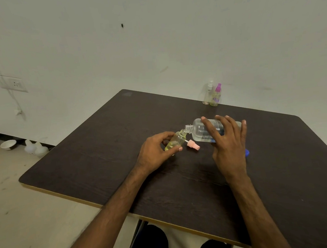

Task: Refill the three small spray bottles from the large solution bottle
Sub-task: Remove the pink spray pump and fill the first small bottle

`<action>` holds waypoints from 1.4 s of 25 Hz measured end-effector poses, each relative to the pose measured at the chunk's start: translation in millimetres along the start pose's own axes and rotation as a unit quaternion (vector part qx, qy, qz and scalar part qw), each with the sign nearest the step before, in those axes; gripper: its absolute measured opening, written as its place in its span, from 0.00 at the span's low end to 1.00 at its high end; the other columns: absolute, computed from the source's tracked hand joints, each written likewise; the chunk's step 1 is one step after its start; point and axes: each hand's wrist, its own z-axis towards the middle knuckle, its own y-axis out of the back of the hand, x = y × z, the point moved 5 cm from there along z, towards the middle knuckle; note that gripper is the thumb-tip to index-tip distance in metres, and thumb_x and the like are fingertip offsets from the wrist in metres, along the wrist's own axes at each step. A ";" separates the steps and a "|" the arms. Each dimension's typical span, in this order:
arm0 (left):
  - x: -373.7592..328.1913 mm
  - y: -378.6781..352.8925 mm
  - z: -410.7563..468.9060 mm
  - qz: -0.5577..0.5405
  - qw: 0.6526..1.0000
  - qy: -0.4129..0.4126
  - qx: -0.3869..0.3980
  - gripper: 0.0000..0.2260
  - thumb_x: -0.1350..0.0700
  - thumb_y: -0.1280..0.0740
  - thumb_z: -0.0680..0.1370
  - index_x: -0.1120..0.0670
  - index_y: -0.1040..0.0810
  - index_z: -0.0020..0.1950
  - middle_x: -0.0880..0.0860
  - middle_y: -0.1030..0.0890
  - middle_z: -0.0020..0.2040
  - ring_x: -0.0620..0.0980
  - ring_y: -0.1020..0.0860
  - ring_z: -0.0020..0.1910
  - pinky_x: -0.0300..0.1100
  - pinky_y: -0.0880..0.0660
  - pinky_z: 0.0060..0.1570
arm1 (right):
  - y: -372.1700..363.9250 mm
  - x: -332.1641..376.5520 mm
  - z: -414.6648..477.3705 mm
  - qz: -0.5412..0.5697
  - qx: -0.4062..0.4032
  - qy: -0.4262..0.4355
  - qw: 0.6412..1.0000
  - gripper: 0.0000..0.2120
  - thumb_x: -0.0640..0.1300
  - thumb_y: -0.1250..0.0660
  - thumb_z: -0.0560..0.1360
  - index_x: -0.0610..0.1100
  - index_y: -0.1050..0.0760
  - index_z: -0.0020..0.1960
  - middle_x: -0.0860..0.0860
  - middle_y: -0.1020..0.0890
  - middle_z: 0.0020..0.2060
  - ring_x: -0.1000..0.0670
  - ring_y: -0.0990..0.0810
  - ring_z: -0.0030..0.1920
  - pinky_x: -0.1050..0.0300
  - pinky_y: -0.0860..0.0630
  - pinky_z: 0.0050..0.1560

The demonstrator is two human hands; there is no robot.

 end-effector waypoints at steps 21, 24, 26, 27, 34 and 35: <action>-1.1 0.4 0.6 0.005 1.000 -0.010 0.001 0.24 0.43 0.24 0.71 0.48 0.21 0.65 0.41 0.18 0.53 0.38 0.20 0.49 0.39 0.20 0.48 | 3.3 1.2 -0.4 0.000 -0.008 -0.001 1.000 0.48 0.26 0.26 0.64 0.55 0.37 0.76 0.41 0.31 0.69 0.41 0.38 0.72 0.47 0.67 0.76; -0.2 -0.1 0.9 0.006 1.000 -0.011 0.004 0.24 0.43 0.24 0.71 0.47 0.21 0.65 0.40 0.18 0.53 0.38 0.20 0.49 0.38 0.20 0.47 | 3.4 1.2 -0.3 -0.002 -0.008 0.000 1.000 0.47 0.26 0.26 0.64 0.54 0.37 0.76 0.41 0.31 0.69 0.40 0.38 0.73 0.47 0.67 0.76; -0.2 -0.2 0.6 0.005 1.000 -0.014 0.004 0.24 0.42 0.24 0.71 0.47 0.21 0.65 0.39 0.18 0.52 0.38 0.20 0.49 0.38 0.20 0.47 | 3.3 1.0 -0.1 -0.003 -0.009 0.000 1.000 0.48 0.26 0.26 0.63 0.54 0.37 0.76 0.41 0.31 0.69 0.41 0.38 0.73 0.47 0.67 0.76; -0.5 0.0 0.6 0.005 1.000 -0.015 0.003 0.24 0.42 0.24 0.71 0.47 0.21 0.65 0.39 0.19 0.52 0.38 0.20 0.49 0.37 0.20 0.47 | 3.2 1.0 0.0 -0.003 -0.010 0.001 1.000 0.48 0.26 0.26 0.63 0.54 0.37 0.76 0.41 0.31 0.69 0.41 0.38 0.73 0.47 0.67 0.76; -1.4 -0.5 0.8 0.003 1.000 -0.022 0.001 0.23 0.42 0.24 0.71 0.46 0.21 0.64 0.39 0.18 0.53 0.37 0.20 0.48 0.34 0.22 0.44 | 2.3 0.5 0.0 -0.006 -0.008 0.001 1.000 0.50 0.25 0.26 0.62 0.54 0.37 0.76 0.42 0.31 0.69 0.42 0.39 0.73 0.46 0.67 0.76; -1.2 -0.8 0.8 0.002 1.000 -0.021 0.000 0.23 0.43 0.24 0.71 0.47 0.21 0.64 0.40 0.18 0.53 0.37 0.20 0.49 0.35 0.22 0.45 | 2.1 0.3 0.0 -0.006 -0.008 0.001 1.000 0.50 0.25 0.26 0.62 0.54 0.37 0.76 0.42 0.31 0.69 0.42 0.38 0.73 0.46 0.67 0.76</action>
